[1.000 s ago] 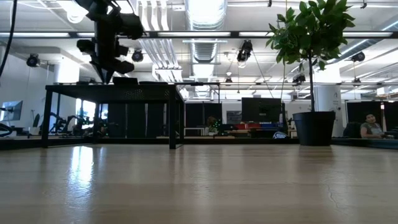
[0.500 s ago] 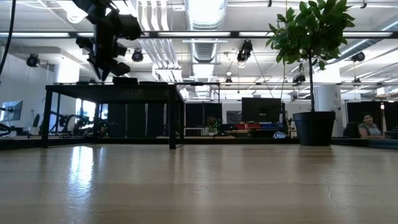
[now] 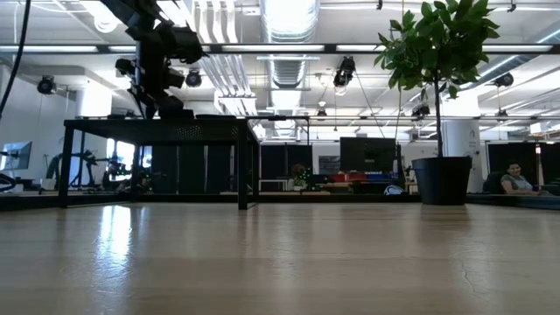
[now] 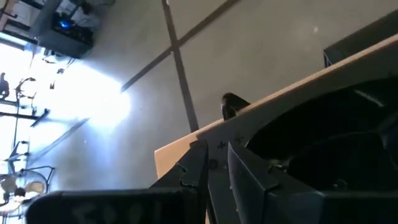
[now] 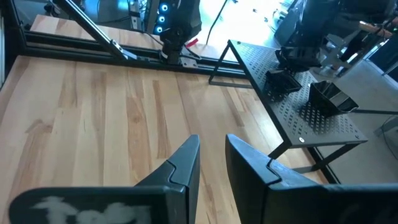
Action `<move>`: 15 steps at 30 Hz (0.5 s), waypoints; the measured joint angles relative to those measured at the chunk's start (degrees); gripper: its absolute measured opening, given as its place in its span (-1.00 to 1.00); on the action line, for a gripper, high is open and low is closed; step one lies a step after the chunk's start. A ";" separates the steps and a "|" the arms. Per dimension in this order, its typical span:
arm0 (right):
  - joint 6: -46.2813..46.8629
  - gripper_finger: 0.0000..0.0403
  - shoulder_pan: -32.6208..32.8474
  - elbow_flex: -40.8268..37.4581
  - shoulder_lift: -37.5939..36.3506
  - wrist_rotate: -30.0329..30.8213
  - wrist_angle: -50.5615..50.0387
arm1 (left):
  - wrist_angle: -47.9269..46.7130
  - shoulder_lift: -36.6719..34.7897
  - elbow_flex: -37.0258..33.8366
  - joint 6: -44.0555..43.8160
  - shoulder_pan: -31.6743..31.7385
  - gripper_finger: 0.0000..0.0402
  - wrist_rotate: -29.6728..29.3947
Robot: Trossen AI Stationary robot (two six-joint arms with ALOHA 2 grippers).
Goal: Pick & Place Mini shaped plates
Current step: Stack the leaf shaped plate on top of the stacked leaf shaped plate on the shelf
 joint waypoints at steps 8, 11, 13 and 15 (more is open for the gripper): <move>0.00 -0.64 0.02 -0.02 0.00 0.00 0.00 | -0.01 -0.08 0.00 3.18 0.12 -0.70 7.47; 0.00 -0.64 0.02 -0.02 0.00 0.00 0.00 | -0.17 -0.15 0.00 3.18 0.11 -0.70 7.93; 0.00 -0.64 0.02 -0.02 0.00 0.00 0.00 | -0.62 -0.28 0.00 3.16 0.11 -0.70 8.50; 0.00 -0.64 0.02 -0.02 0.00 0.00 0.00 | -1.00 -0.48 0.00 3.09 0.11 -0.70 9.71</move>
